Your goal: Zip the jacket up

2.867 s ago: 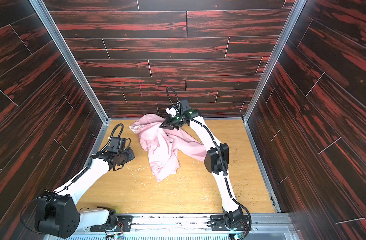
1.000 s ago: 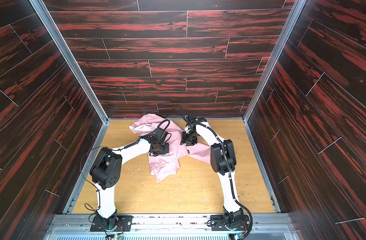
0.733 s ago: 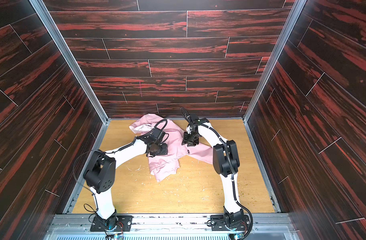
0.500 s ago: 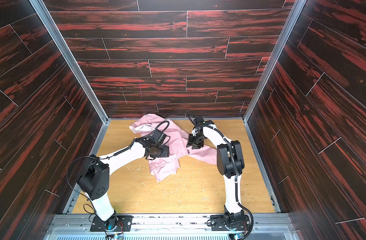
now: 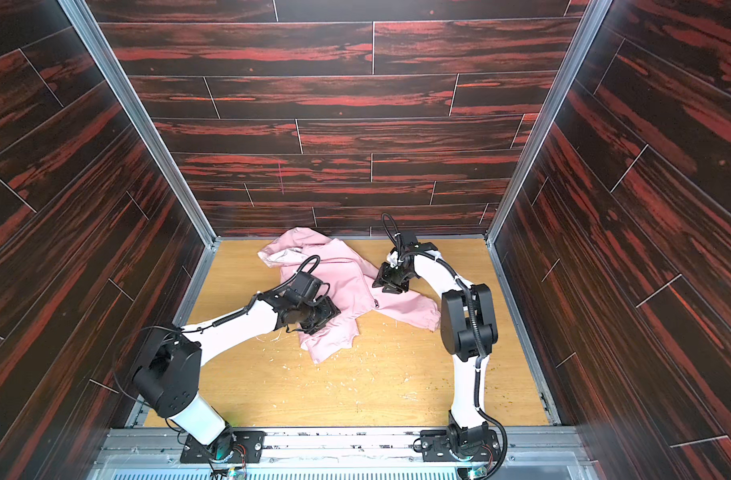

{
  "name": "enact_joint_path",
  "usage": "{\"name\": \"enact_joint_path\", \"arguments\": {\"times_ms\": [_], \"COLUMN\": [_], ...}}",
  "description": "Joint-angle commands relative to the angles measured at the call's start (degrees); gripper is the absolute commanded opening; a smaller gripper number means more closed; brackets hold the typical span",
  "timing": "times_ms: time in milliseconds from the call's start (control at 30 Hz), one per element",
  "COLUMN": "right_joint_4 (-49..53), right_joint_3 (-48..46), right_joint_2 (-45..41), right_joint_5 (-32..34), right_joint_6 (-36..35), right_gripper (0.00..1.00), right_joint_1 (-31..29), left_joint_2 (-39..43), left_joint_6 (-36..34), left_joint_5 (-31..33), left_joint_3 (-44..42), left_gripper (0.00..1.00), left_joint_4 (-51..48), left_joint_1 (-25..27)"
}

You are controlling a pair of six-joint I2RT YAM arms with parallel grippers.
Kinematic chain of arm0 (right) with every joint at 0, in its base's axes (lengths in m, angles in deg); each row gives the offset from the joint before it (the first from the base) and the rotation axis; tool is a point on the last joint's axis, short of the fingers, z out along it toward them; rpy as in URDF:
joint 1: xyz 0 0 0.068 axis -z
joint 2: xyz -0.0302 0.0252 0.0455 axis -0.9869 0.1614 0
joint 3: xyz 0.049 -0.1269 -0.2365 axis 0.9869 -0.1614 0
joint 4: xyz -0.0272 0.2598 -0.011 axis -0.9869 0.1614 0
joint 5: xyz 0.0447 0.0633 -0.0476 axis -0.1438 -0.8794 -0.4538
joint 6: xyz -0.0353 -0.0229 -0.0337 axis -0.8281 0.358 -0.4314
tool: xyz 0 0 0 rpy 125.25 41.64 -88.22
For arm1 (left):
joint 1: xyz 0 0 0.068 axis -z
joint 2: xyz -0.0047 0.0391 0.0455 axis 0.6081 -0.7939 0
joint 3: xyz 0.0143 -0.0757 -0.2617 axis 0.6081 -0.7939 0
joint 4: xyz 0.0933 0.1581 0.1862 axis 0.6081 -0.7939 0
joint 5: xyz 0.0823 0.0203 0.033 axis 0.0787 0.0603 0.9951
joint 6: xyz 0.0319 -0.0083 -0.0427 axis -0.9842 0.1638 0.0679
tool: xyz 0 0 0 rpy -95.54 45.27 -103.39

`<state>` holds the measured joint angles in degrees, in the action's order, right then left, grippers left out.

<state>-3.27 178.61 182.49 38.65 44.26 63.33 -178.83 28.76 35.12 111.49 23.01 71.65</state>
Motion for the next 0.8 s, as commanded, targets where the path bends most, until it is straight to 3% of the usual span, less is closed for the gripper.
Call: {"name": "enact_joint_path", "arguments": {"times_ms": [0, 200, 767], "right_joint_4": [-2.2, -2.0, -2.9], "right_joint_3": [3.5, 7.8, 13.3], "right_joint_2": [4.2, 8.8, 17.7], "right_joint_5": [-2.7, -2.7, -4.6], "right_joint_6": [-3.5, -8.4, -10.5], "right_gripper": [0.43, 0.43, 0.48], "right_joint_1": [-0.1, -0.2, -0.8], "left_joint_2": [-0.5, 0.9, 2.9], "left_joint_6": [8.4, 7.7, 4.4], "left_joint_5": [-2.4, -1.6, -1.6], "left_joint_3": [0.1, -0.7, 1.3], "left_gripper": [0.67, 0.67, 0.67], "left_joint_4": [7.3, 5.1, -1.6], "left_joint_1": [0.0, 0.0, -0.4]}}
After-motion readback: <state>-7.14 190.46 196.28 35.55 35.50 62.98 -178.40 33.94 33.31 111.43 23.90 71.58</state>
